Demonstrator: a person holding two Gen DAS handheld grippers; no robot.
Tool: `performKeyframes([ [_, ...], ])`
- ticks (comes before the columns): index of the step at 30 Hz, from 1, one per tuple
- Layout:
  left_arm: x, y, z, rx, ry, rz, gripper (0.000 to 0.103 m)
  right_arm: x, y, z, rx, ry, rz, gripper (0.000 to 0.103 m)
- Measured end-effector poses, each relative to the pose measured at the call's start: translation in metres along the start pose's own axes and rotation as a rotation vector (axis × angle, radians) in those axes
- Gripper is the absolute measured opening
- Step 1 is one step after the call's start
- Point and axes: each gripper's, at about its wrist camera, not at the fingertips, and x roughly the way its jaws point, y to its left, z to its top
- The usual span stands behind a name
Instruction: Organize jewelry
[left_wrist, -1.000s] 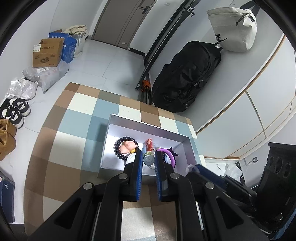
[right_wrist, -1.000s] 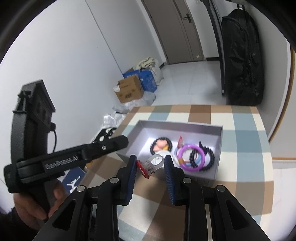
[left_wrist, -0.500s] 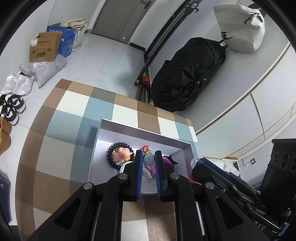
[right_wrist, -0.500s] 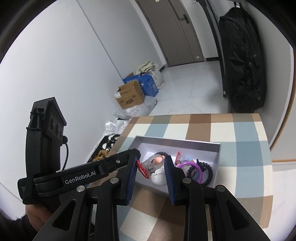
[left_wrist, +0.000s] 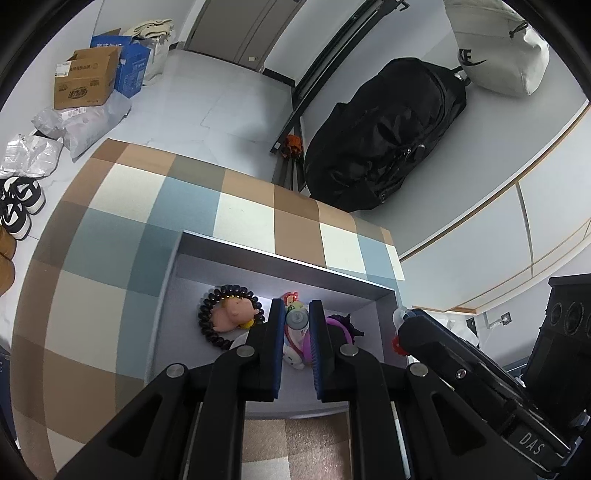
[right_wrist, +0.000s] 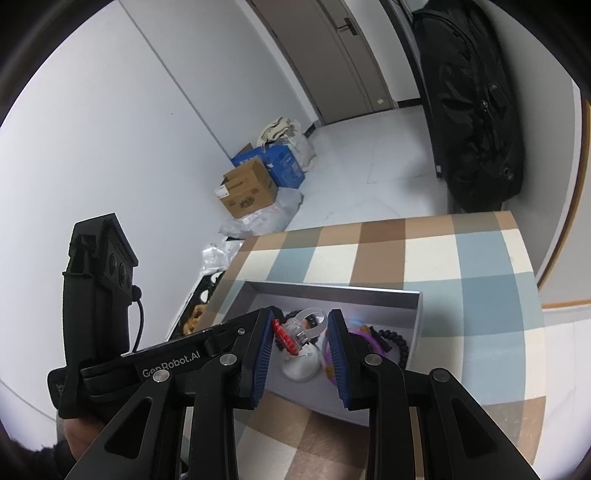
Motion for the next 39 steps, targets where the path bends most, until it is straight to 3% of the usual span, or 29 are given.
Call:
performKeyframes([
  [14, 0.007, -0.001, 0.005, -0.021, 0.001, -0.030, 0.010, 0.002, -0.019, 0.005, 0.066, -0.009, -0.017, 0.031],
  [19, 0.002, -0.006, 0.004, -0.008, -0.014, -0.042, 0.035, -0.005, -0.019, 0.005, 0.067, -0.036, -0.016, 0.031],
  [21, 0.000, -0.007, 0.005, -0.005, -0.031, -0.025, 0.051, -0.005, -0.022, 0.005, 0.082, -0.034, -0.010, 0.032],
  [24, -0.003, -0.006, 0.005, -0.022, -0.051, -0.013, 0.064, -0.004, -0.024, 0.004, 0.096, -0.030, -0.003, 0.043],
  [28, -0.002, -0.001, 0.008, -0.057, -0.043, -0.010, 0.065, -0.007, -0.024, 0.004, 0.100, -0.045, 0.005, 0.058],
  [39, -0.015, -0.008, 0.004, -0.014, -0.078, 0.016, 0.065, -0.015, -0.024, 0.003, 0.106, -0.067, -0.015, 0.072],
])
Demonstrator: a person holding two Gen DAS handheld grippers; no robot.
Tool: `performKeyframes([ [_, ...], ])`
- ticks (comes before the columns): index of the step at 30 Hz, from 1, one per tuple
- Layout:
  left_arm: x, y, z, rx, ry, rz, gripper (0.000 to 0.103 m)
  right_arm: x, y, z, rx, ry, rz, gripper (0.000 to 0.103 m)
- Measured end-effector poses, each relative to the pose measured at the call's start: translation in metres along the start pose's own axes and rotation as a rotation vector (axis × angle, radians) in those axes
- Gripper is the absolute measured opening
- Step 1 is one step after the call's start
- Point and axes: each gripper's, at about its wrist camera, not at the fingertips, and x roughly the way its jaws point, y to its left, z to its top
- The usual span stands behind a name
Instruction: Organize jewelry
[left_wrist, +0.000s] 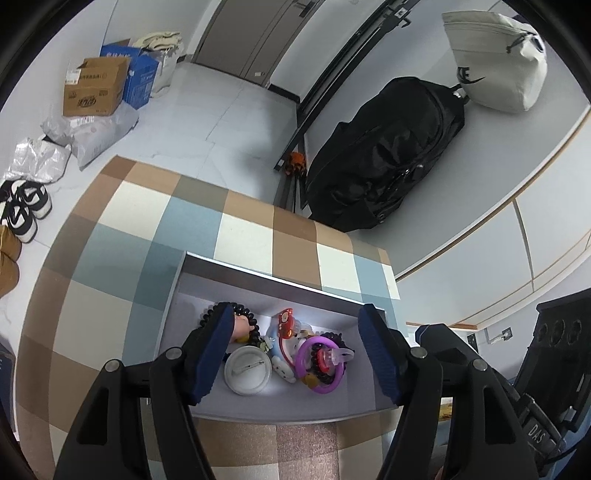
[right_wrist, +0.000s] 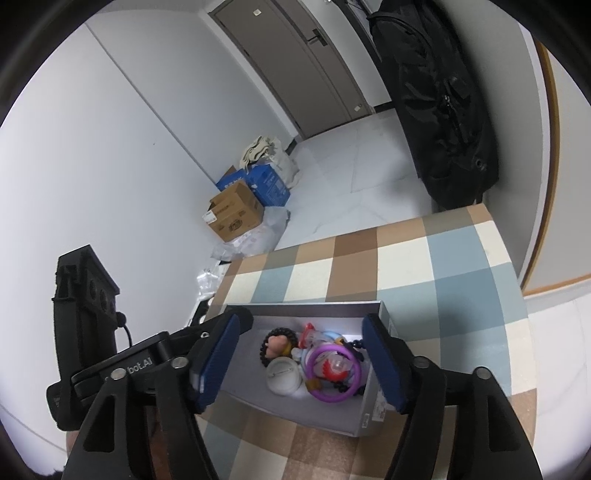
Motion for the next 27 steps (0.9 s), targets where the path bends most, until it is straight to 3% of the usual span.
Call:
performKeyframes([
  [13, -0.043, -0.018, -0.011, 0.156, -0.198, 0.120, 0.066, -0.034, 0.012, -0.004, -0.073, -0.110, 0.013, 0.087],
  [15, -0.050, -0.019, -0.017, 0.178, -0.227, 0.137, 0.077, -0.041, 0.017, -0.008, -0.097, -0.136, 0.019, 0.092],
  [17, -0.057, -0.022, -0.023, 0.201, -0.266, 0.151, 0.081, -0.047, 0.022, -0.013, -0.116, -0.163, 0.022, 0.098],
  [27, -0.081, -0.025, -0.046, 0.260, -0.353, 0.222, 0.085, -0.072, 0.040, -0.038, -0.225, -0.226, 0.005, 0.103],
])
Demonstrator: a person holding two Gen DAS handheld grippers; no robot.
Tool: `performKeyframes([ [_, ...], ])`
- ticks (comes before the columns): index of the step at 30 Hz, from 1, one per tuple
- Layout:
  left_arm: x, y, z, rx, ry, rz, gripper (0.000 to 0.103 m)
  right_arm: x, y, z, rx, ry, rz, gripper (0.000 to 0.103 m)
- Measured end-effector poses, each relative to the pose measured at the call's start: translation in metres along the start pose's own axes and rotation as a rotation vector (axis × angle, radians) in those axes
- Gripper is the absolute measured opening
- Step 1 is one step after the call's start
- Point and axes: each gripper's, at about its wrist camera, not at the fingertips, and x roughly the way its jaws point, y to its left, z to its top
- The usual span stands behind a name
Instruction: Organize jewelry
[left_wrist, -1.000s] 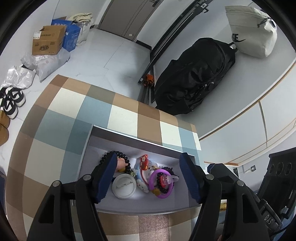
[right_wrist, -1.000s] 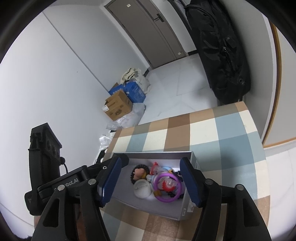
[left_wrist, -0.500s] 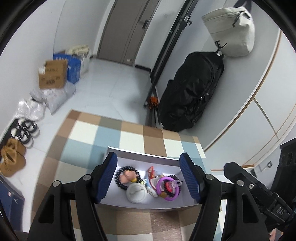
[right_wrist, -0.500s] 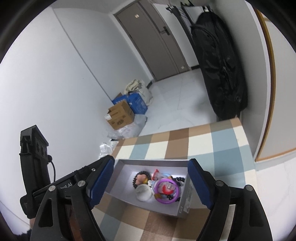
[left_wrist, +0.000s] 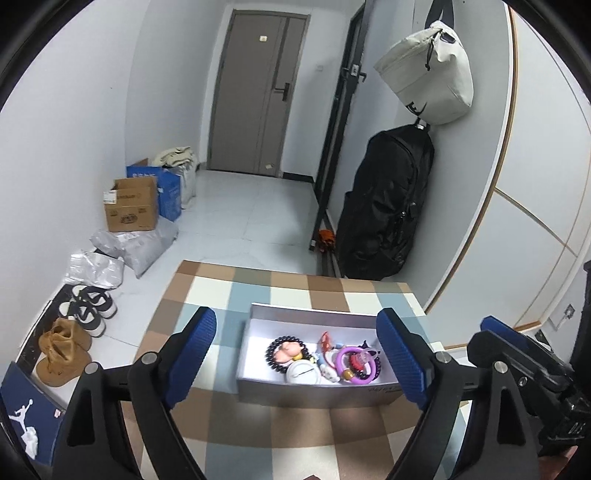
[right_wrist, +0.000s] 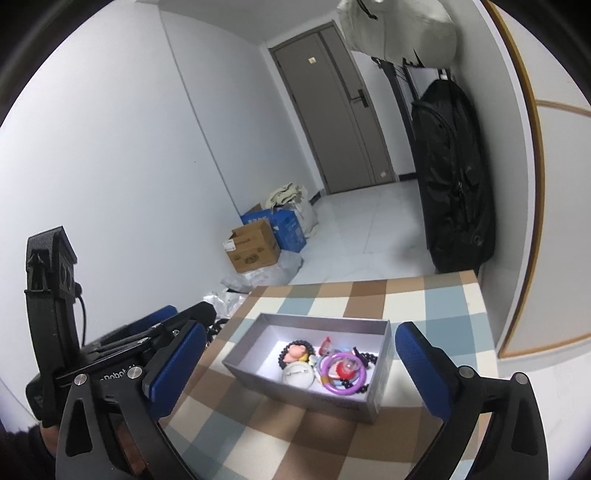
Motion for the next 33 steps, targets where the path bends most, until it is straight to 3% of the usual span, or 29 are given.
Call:
performKeyframes([
  [12, -0.009, -0.001, -0.023, 0.034, -0.008, 0.038, 0.086, -0.020, 0.011, -0.024, -0.077, -0.012, -0.049, 0.103],
  [33, -0.012, -0.009, -0.029, 0.067, -0.009, 0.054, 0.086, -0.019, 0.003, -0.032, -0.050, 0.017, -0.059, 0.103],
])
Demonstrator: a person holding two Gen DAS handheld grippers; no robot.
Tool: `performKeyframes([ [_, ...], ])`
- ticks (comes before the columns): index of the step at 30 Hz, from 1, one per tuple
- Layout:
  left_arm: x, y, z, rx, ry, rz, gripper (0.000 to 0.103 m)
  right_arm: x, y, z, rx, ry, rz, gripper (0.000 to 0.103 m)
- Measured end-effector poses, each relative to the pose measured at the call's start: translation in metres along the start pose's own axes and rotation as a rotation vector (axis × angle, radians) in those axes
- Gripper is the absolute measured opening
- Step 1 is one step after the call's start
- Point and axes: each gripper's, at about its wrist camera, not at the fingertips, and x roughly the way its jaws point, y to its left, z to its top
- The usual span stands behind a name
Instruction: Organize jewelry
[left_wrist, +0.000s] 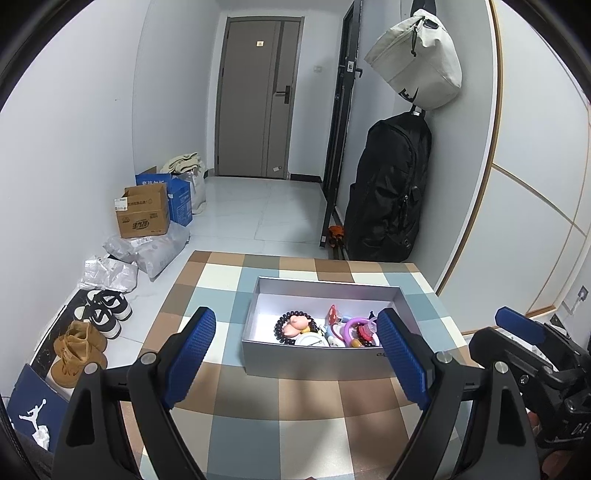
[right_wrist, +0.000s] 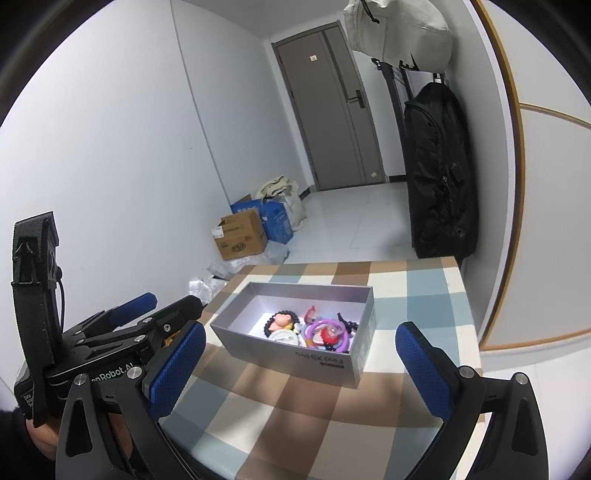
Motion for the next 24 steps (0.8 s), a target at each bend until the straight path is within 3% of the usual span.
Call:
performKeyframes([
  [24, -0.0034, -0.0031, 0.0025, 0.005, -0.015, -0.001, 0.086, 0.0053, 0.0005, -0.0030, 0.006, 0.031, -0.009, 0.103],
])
